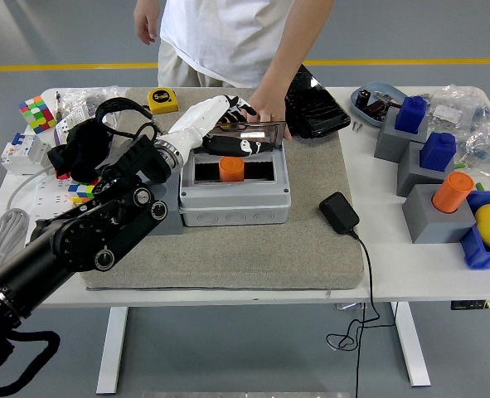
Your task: Fetch the battery,place it into the box,close the lid of the box
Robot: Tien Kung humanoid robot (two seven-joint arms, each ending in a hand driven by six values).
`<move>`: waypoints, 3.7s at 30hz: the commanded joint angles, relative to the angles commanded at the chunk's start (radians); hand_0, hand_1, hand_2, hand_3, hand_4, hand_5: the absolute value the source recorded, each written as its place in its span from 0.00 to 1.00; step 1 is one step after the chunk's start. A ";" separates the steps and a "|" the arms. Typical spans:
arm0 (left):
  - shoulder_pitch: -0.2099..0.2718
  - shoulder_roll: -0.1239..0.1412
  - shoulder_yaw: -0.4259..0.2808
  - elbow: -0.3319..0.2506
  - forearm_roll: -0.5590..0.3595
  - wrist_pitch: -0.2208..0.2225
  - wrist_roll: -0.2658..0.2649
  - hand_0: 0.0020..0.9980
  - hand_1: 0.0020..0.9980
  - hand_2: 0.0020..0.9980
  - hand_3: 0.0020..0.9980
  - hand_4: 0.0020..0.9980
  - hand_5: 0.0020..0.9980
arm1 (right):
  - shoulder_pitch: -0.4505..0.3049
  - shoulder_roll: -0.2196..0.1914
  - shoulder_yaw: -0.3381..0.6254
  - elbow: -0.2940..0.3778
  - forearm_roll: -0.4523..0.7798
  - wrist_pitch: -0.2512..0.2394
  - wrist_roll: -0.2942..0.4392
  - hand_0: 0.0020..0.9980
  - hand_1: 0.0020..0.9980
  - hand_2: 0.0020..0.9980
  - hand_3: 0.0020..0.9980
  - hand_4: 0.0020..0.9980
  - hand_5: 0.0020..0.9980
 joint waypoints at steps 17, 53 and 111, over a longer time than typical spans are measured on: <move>0.109 0.079 0.043 -0.149 -0.034 -0.002 0.001 0.40 0.50 0.50 0.64 1.00 0.55 | -0.006 0.000 0.010 0.002 -0.006 0.001 -0.001 0.56 0.60 0.58 0.54 0.92 0.46; 0.445 0.066 -0.517 -0.346 -0.479 0.102 -0.162 0.42 0.55 0.54 0.62 1.00 0.54 | 0.018 -0.018 -0.017 -0.026 0.029 0.009 -0.033 0.56 0.60 0.58 0.54 0.92 0.46; 0.456 0.058 -0.602 -0.353 -0.463 0.069 -0.128 0.41 0.55 0.54 0.60 1.00 0.51 | 0.045 -0.034 -0.028 -0.033 0.035 0.014 -0.048 0.56 0.60 0.59 0.55 0.92 0.49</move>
